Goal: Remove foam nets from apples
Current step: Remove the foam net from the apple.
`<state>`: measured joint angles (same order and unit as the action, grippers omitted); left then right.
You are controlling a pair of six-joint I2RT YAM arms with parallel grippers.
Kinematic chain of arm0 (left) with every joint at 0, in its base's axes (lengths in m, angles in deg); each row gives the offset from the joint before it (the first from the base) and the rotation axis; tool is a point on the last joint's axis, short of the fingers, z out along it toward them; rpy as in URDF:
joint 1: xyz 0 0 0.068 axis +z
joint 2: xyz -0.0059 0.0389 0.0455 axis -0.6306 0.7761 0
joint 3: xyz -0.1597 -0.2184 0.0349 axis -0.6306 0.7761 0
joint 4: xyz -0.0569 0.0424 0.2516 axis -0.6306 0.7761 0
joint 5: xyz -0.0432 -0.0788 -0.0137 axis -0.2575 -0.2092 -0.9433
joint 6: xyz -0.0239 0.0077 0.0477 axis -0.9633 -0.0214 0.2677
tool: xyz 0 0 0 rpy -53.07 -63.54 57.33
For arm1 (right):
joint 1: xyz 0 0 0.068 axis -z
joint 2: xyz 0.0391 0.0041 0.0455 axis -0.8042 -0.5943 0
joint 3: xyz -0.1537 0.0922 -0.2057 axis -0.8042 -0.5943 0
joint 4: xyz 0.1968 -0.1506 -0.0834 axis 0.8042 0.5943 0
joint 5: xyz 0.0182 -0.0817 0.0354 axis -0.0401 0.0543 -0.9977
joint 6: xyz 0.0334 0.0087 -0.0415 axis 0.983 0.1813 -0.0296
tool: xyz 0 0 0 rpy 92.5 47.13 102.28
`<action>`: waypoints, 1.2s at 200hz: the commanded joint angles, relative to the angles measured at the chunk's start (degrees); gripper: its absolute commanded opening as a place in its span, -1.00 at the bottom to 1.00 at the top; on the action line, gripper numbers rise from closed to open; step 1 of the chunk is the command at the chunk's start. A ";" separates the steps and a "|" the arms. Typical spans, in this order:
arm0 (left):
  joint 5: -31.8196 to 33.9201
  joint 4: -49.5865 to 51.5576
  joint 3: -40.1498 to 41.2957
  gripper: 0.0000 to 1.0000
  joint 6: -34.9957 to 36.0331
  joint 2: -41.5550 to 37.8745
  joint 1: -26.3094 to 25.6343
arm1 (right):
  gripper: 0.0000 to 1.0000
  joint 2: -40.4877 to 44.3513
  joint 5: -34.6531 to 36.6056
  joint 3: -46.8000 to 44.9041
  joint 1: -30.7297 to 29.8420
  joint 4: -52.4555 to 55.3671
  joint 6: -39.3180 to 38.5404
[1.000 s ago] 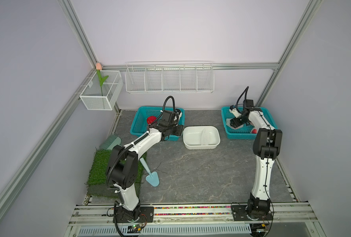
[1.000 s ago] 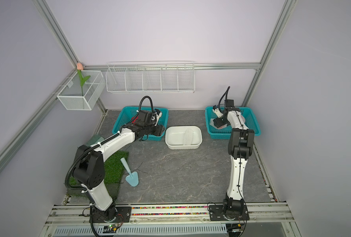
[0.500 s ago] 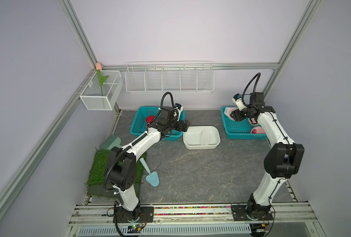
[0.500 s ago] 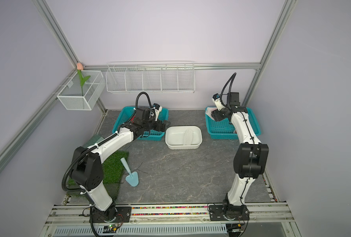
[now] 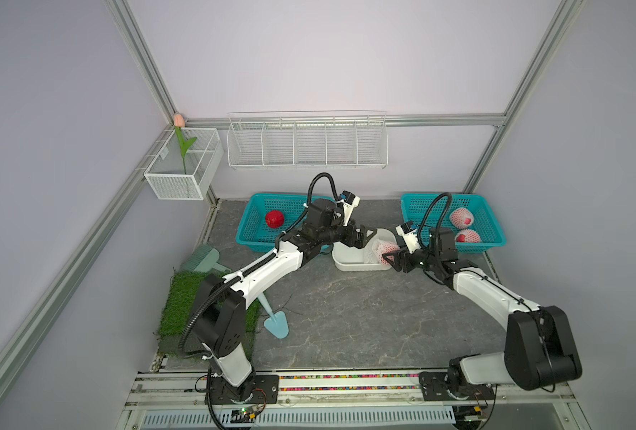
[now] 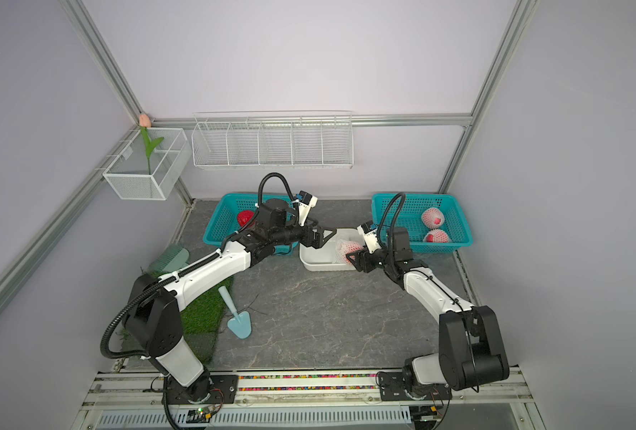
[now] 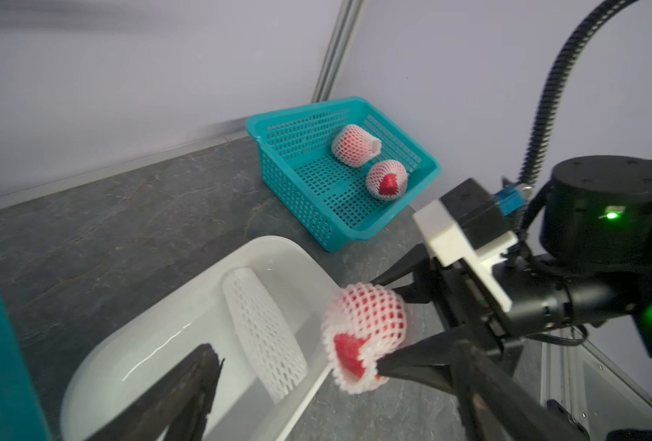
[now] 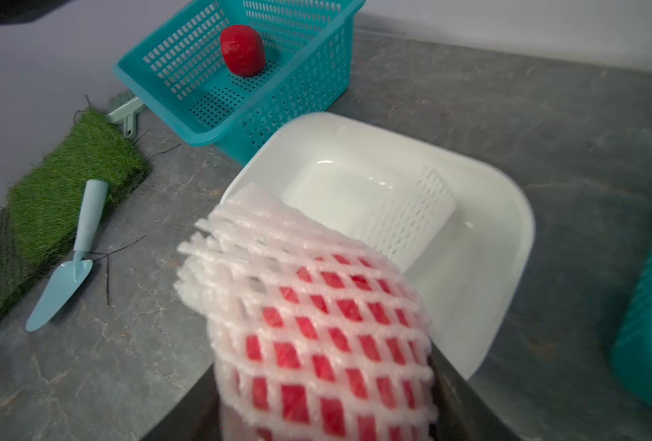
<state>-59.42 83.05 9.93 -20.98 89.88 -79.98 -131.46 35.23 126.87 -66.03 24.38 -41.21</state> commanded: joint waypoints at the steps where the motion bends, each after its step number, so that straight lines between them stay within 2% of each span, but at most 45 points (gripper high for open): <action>1: -1.72 3.55 2.26 0.88 2.25 -1.34 -0.75 | 0.21 0.66 -4.10 -5.33 -1.13 -20.15 8.10; 24: -1.08 6.59 2.84 0.82 2.58 -0.40 -0.94 | 0.22 -0.67 -5.09 -9.12 -1.31 -29.44 11.00; 71: -0.49 11.43 2.00 0.76 4.30 3.24 -2.45 | 0.22 -6.28 -7.49 -12.38 -1.44 -40.84 14.68; 109: -0.71 12.01 -0.64 0.61 5.11 6.68 -3.33 | 0.22 -10.66 -8.72 -15.09 -1.48 -51.75 17.88; 162: -1.17 13.36 -5.02 0.37 5.97 10.27 -3.41 | 0.25 -11.92 -9.74 -15.89 -2.04 -51.49 16.43; 181: -1.90 13.28 -5.53 0.18 6.20 10.81 -3.50 | 0.28 -11.93 -9.70 -16.16 -2.13 -50.21 15.26; 223: -3.00 12.67 -5.65 0.14 6.43 10.74 -3.57 | 0.33 -10.82 -9.71 -16.51 -2.53 -48.72 14.10; 240: -3.98 14.85 -7.20 -0.08 7.27 11.98 -3.68 | 0.34 -10.19 -9.61 -16.30 -2.57 -48.65 14.13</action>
<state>-61.16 96.23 5.67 -15.34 99.65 -83.37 -143.02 26.75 111.53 -68.06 -24.22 -26.11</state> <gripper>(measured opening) 0.528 0.666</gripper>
